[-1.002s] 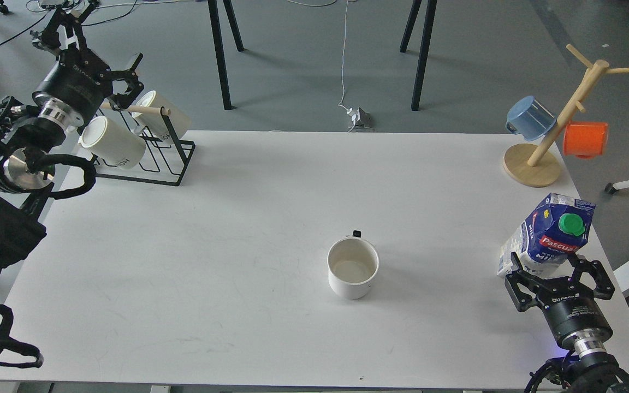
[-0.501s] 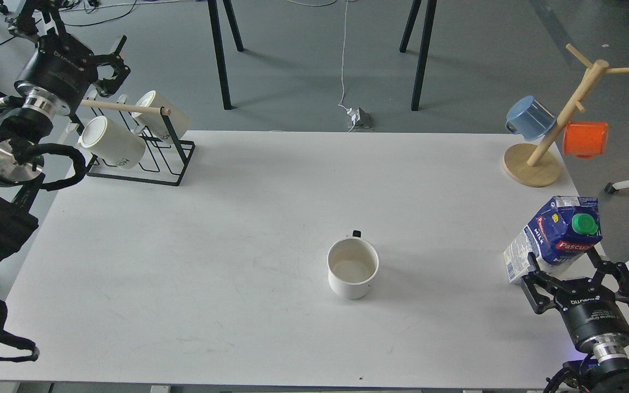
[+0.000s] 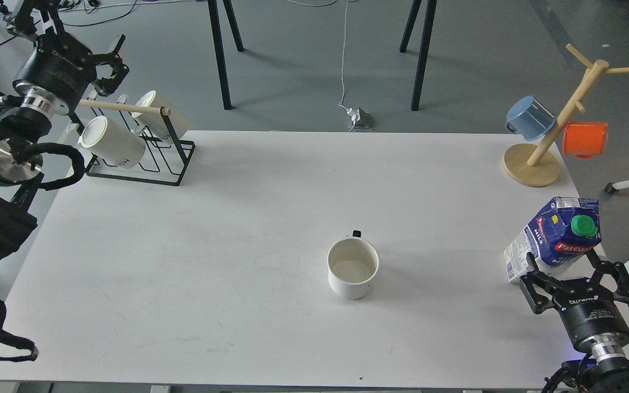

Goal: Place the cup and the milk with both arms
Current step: 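Grasp the milk carton with the right gripper, then slide the milk carton toward the white mug and set it beside it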

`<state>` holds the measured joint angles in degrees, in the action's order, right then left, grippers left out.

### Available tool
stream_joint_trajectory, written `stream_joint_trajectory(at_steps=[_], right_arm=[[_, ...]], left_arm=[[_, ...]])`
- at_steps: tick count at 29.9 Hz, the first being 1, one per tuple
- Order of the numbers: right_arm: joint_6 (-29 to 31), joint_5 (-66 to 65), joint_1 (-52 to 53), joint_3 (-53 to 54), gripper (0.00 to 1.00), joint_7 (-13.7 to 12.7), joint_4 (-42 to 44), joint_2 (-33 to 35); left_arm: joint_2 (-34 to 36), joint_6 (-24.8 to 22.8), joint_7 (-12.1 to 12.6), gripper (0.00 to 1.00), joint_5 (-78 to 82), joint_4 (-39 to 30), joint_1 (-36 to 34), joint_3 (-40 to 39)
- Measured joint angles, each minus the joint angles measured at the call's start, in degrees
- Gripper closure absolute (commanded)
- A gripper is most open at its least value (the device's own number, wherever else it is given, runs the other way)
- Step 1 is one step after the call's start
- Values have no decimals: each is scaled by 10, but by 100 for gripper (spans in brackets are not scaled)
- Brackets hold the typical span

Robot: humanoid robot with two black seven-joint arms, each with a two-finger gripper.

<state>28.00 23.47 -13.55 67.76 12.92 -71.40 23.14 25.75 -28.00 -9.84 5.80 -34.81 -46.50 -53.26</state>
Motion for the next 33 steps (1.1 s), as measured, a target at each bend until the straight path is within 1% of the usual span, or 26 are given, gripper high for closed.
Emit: stream_joint_trajectory(at_steps=[2, 4, 5, 8, 11, 14, 18, 25, 29, 33], right_arm=[[0, 0, 1, 0, 4, 0, 0, -2], [0, 0, 2, 2, 7, 0, 0, -3], [0, 0, 3, 3, 10, 0, 0, -3], [0, 0, 4, 4, 22, 0, 0, -4], [0, -1, 6, 4, 27, 0, 0, -4], [0, -1, 6, 5, 28, 1, -1, -4], [0, -1, 5, 5, 39, 1, -9, -4], [0, -25, -2, 2, 40, 1, -67, -5], [0, -41, -2, -10, 40, 0, -102, -19], [0, -75, -1, -32, 40, 0, -115, -43]], left_arm=[[1, 0, 0, 0, 0, 0, 0, 0], [1, 0, 0, 0, 0, 1, 0, 0], [1, 0, 0, 0, 0, 1, 0, 0], [1, 0, 0, 0, 0, 1, 0, 0], [1, 0, 0, 0, 0, 1, 0, 0], [1, 0, 0, 0, 0, 2, 0, 0], [0, 0, 0, 0, 1, 2, 1, 1], [0, 0, 0, 0, 1, 2, 1, 1], [1, 0, 0, 0, 1, 2, 1, 1], [5, 0, 0, 0, 1, 1, 1, 2]])
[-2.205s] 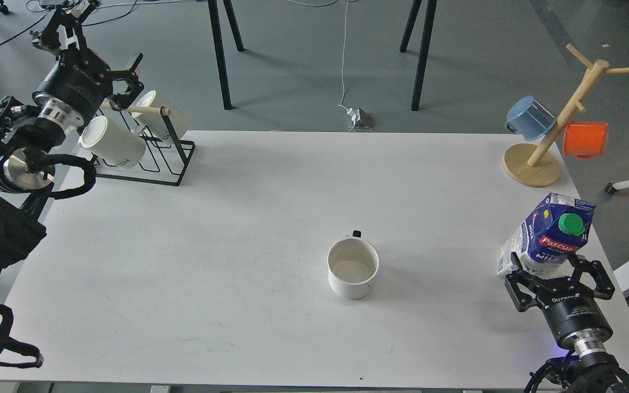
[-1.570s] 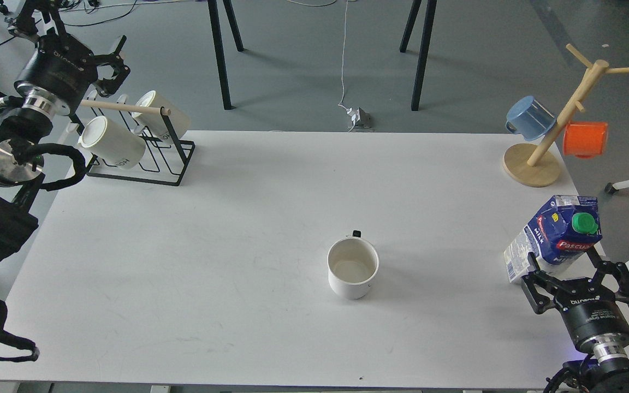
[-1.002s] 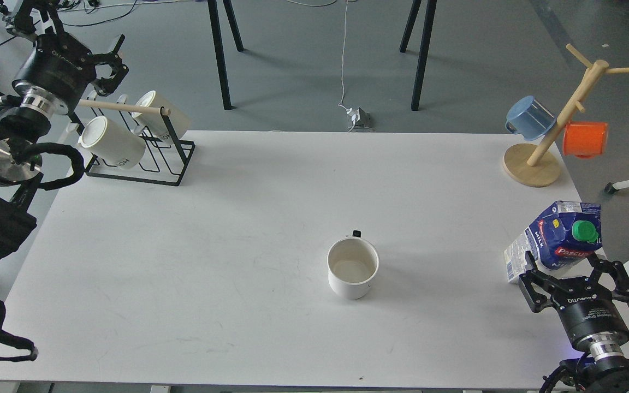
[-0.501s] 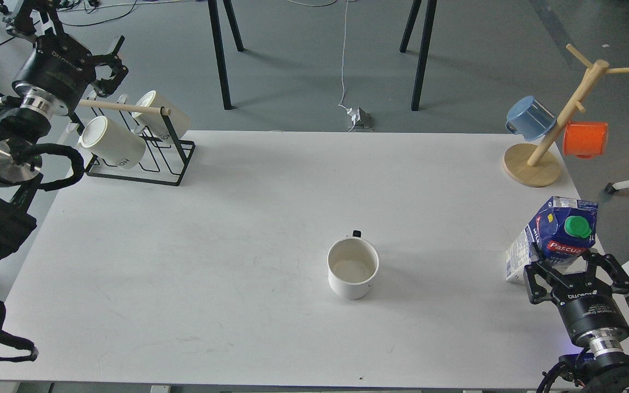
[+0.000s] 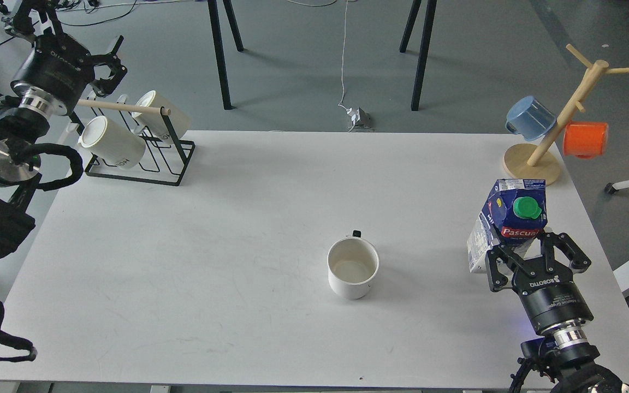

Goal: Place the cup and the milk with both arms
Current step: 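Slide the milk carton toward the white mug and set it beside it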

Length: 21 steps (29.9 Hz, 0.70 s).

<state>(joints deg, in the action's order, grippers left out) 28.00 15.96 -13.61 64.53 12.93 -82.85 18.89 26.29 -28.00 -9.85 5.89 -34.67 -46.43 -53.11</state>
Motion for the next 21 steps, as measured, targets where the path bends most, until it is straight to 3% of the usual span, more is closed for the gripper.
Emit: stream_joint_trajectory(at_steps=[11, 21], right_arm=[[0, -110, 6, -74, 38, 0, 7, -100], [0, -124, 8, -78, 37, 0, 21, -110]], left_arm=[[6, 0, 1, 0, 0, 0, 0, 3], [5, 0, 1, 0, 0, 0, 1, 5]])
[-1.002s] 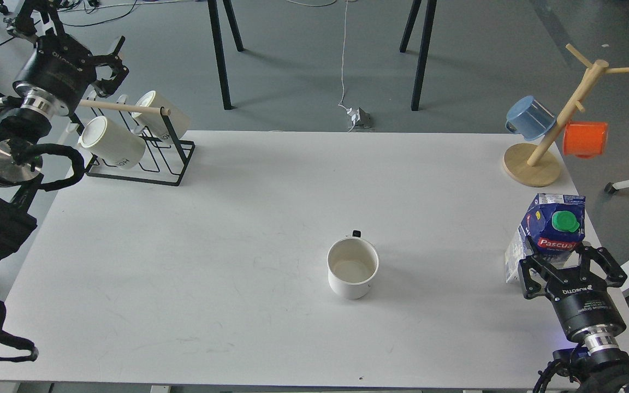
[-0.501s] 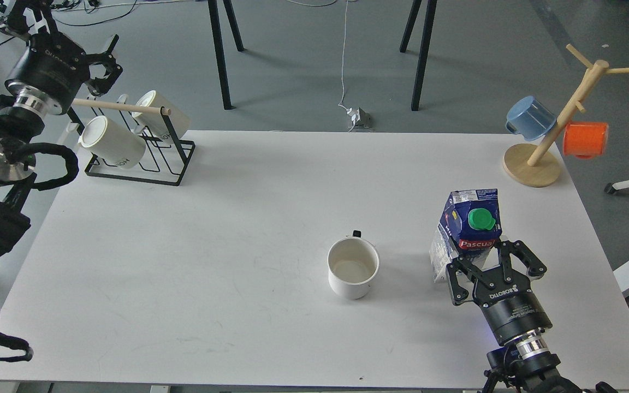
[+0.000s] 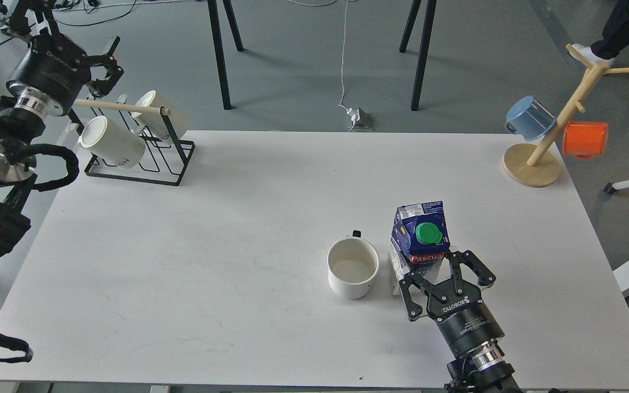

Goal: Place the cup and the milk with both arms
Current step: 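Slide the milk carton toward the white mug and set it beside it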

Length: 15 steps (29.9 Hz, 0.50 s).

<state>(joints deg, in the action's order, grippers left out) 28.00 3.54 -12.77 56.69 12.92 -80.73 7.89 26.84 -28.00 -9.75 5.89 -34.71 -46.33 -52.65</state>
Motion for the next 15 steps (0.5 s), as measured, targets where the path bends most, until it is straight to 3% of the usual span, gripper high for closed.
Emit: stream_joint_trajectory(at_steps=[15], right_arm=[[0, -23, 10, -2, 35, 0, 26, -38]], left_arm=[[1, 0, 1, 0, 1, 0, 0, 2]])
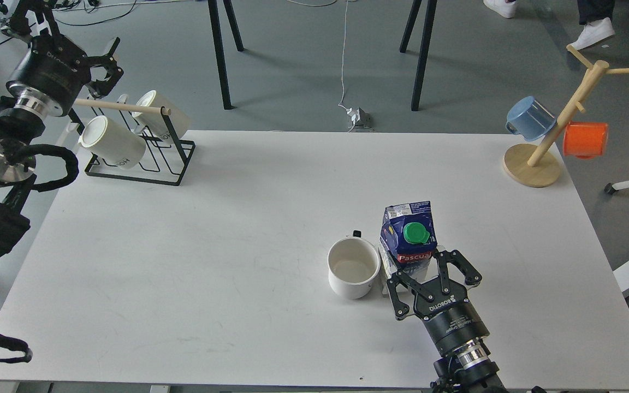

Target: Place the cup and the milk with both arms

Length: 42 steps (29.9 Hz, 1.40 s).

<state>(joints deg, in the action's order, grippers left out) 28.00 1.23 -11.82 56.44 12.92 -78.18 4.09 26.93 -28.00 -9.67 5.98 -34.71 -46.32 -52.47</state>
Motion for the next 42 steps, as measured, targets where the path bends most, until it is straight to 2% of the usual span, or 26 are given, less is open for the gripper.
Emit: stream_joint_trajectory(at_steps=[4, 10, 11, 20, 32, 42], right_arm=[[0, -1, 4, -5, 30, 0, 9, 0], [0, -1, 16, -6, 7, 0, 18, -1], [0, -1, 18, -6, 6, 0, 20, -1], [0, 1, 11, -7, 2, 0, 18, -9], [0, 2, -29, 4, 2, 0, 2, -3], [0, 1, -92, 11, 2, 0, -29, 37]], left_arm=[[0, 0, 0, 0, 0, 0, 0, 0], [0, 0, -1, 0, 0, 0, 0, 0], [0, 0, -1, 0, 0, 0, 0, 0], [0, 0, -2, 0, 0, 1, 0, -1], [0, 0, -1, 0, 0, 1, 0, -3], [1, 0, -1, 0, 0, 1, 0, -4]])
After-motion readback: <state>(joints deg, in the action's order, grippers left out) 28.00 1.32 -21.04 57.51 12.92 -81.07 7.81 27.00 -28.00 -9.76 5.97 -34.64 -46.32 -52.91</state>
